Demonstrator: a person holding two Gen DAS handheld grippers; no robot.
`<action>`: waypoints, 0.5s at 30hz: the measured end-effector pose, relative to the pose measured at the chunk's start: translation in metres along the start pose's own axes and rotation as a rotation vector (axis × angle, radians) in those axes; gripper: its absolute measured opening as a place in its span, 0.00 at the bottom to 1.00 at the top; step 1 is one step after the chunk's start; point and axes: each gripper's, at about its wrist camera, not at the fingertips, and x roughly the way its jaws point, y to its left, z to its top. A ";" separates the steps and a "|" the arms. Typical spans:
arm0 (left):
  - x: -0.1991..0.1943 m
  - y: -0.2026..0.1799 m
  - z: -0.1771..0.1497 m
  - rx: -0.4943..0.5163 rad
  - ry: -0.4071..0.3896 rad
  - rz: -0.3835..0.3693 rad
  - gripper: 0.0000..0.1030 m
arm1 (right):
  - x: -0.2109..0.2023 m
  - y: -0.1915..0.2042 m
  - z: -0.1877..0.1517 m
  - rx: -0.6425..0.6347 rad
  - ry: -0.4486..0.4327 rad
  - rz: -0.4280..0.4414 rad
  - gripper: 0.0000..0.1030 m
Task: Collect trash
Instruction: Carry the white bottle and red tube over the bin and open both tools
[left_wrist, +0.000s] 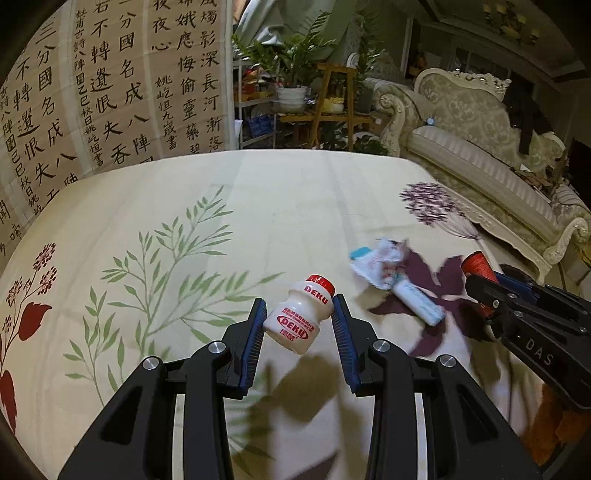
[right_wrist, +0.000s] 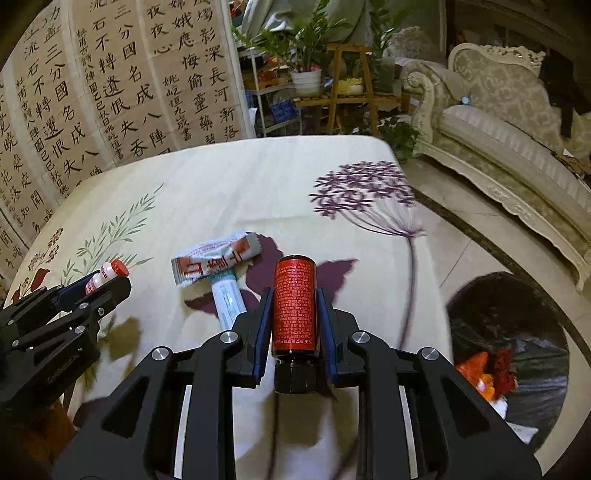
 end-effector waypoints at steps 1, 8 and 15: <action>-0.004 -0.005 -0.002 0.005 -0.005 -0.008 0.36 | -0.007 -0.005 -0.003 0.010 -0.009 -0.007 0.22; -0.024 -0.050 -0.014 0.061 -0.024 -0.082 0.36 | -0.048 -0.044 -0.031 0.070 -0.046 -0.082 0.22; -0.033 -0.112 -0.027 0.136 -0.025 -0.168 0.36 | -0.075 -0.099 -0.063 0.163 -0.056 -0.176 0.22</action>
